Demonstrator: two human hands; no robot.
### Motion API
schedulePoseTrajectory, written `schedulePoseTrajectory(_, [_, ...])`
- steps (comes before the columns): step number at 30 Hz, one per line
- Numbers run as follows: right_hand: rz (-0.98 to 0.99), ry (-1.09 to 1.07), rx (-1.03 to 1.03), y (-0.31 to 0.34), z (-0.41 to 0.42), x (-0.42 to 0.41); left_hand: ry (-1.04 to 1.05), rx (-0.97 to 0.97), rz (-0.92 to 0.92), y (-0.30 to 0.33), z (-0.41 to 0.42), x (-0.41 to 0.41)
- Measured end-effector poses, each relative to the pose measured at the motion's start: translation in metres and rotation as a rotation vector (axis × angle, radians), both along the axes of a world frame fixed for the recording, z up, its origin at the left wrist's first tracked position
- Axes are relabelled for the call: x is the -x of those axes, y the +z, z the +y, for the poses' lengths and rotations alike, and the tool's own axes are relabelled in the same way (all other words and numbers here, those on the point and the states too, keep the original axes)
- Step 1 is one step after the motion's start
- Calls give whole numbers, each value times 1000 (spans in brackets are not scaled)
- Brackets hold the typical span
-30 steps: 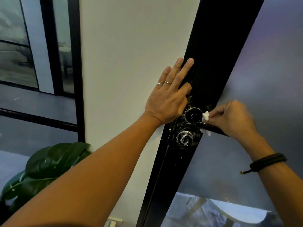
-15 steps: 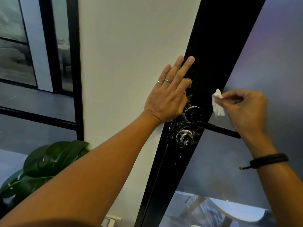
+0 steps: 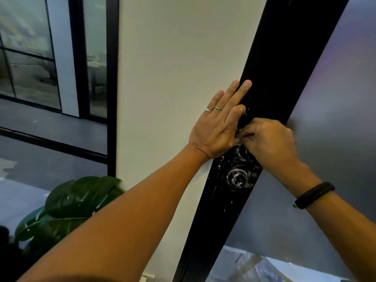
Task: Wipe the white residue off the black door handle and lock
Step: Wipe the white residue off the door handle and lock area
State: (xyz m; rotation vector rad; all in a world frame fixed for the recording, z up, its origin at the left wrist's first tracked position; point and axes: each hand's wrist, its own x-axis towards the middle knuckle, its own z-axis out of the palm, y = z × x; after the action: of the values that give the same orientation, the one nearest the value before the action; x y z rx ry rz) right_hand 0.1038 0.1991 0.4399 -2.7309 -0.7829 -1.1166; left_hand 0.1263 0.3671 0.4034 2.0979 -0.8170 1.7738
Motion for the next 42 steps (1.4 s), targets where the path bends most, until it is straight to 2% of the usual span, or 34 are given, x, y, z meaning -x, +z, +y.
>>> schedulePoseTrajectory(3, [-29,10,117,3,5,-1,-8,13,29,2,0,5])
schedulePoseTrajectory(8, [-108,57,-206,20,-15,-7,46,23,2,-2,0,-1])
schedulePoseTrajectory(10, [-139,62,-261,22,-17,-9,45,15,-7,-1,0,-2])
schedulePoseTrajectory(14, [-16,17,-10,-2,-4,-2,52,-14,-28,0,1,-2])
schedulePoseTrajectory(19, [-93,61,-56,18,-15,-3,54,12,-11,1,-1,2])
schedulePoseTrajectory(24, [-103,53,331,13,-8,-8,42,17,17,3,-2,7])
schedulePoseTrajectory(29, [-84,49,442,27,-4,-10,66,10,26,4,-2,8])
schedulePoseTrajectory(31, [-60,38,355,24,-10,-10,74,11,23,4,-3,8])
schedulePoseTrajectory(35, [72,39,-90,12,-38,-9,64,7,12,2,-3,7])
schedulePoseTrajectory(37, [113,5,-227,5,-52,-9,61,6,1,1,-3,6])
schedulePoseTrajectory(39, [137,-38,-262,0,-62,-7,57,14,-4,0,-4,5])
schedulePoseTrajectory(42, [227,-148,-203,1,-64,-3,53,24,-8,1,-4,4])
